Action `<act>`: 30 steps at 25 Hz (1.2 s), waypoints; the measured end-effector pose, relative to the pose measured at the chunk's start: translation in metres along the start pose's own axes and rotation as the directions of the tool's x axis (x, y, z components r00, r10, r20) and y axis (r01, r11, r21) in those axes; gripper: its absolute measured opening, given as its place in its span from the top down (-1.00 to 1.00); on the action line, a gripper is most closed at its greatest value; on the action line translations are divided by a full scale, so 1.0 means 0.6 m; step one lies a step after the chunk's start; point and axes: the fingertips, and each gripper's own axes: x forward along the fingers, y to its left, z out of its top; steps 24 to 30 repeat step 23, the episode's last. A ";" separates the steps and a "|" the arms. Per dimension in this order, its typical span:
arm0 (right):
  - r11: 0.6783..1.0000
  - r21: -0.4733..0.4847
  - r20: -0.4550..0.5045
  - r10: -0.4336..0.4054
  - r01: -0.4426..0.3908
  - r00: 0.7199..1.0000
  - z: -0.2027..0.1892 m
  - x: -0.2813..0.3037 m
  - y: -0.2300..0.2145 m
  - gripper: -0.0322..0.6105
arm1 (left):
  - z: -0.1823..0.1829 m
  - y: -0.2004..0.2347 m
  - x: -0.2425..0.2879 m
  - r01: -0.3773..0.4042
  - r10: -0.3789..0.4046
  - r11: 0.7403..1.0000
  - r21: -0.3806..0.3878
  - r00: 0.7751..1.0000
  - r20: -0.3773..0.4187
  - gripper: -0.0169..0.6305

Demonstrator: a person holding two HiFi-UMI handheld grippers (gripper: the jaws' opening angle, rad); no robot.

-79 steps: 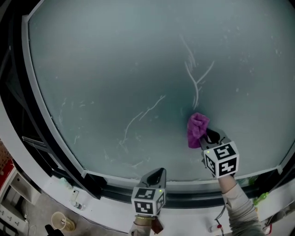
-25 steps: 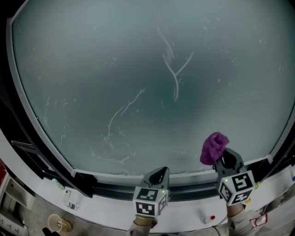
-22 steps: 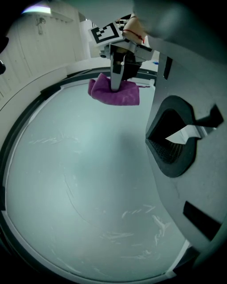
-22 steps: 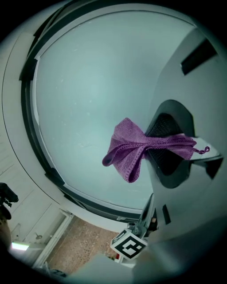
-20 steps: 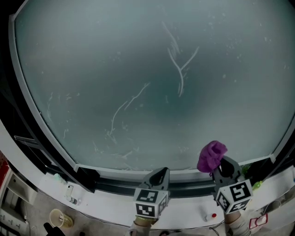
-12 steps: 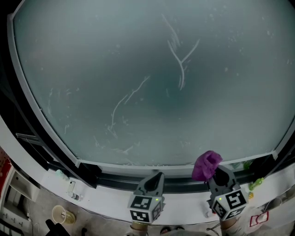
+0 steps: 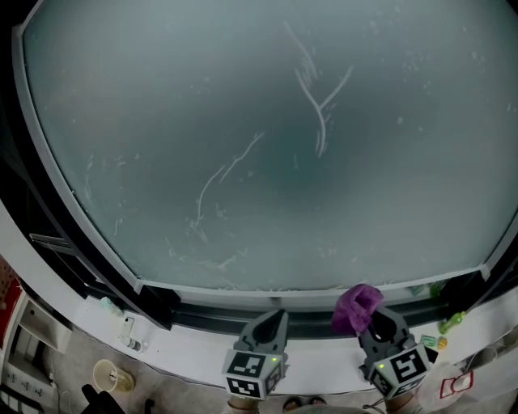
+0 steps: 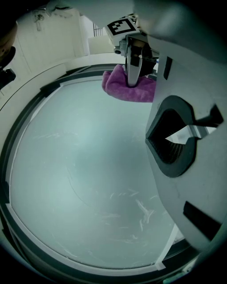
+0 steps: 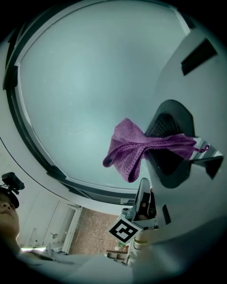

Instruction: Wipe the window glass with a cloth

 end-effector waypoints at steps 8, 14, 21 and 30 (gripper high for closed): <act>1.000 0.002 0.010 -0.009 0.009 1.000 0.012 0.001 -0.008 0.73 | 0.008 -0.004 0.012 0.011 -0.011 1.000 0.013 1.000 0.010 0.93; 1.000 -0.011 0.007 -0.028 0.028 1.000 0.015 -0.002 -0.018 0.73 | 0.007 -0.010 0.018 0.029 -0.029 0.999 0.015 1.000 0.009 0.93; 0.999 -0.033 0.006 -0.007 0.007 1.000 0.017 0.004 -0.008 0.73 | 0.012 -0.012 0.024 0.040 -0.040 0.999 0.014 0.999 0.010 0.93; 0.999 -0.040 0.006 0.002 -0.002 1.000 0.016 0.005 -0.004 0.73 | 0.012 -0.011 0.026 0.042 -0.042 0.999 0.013 0.999 0.010 0.93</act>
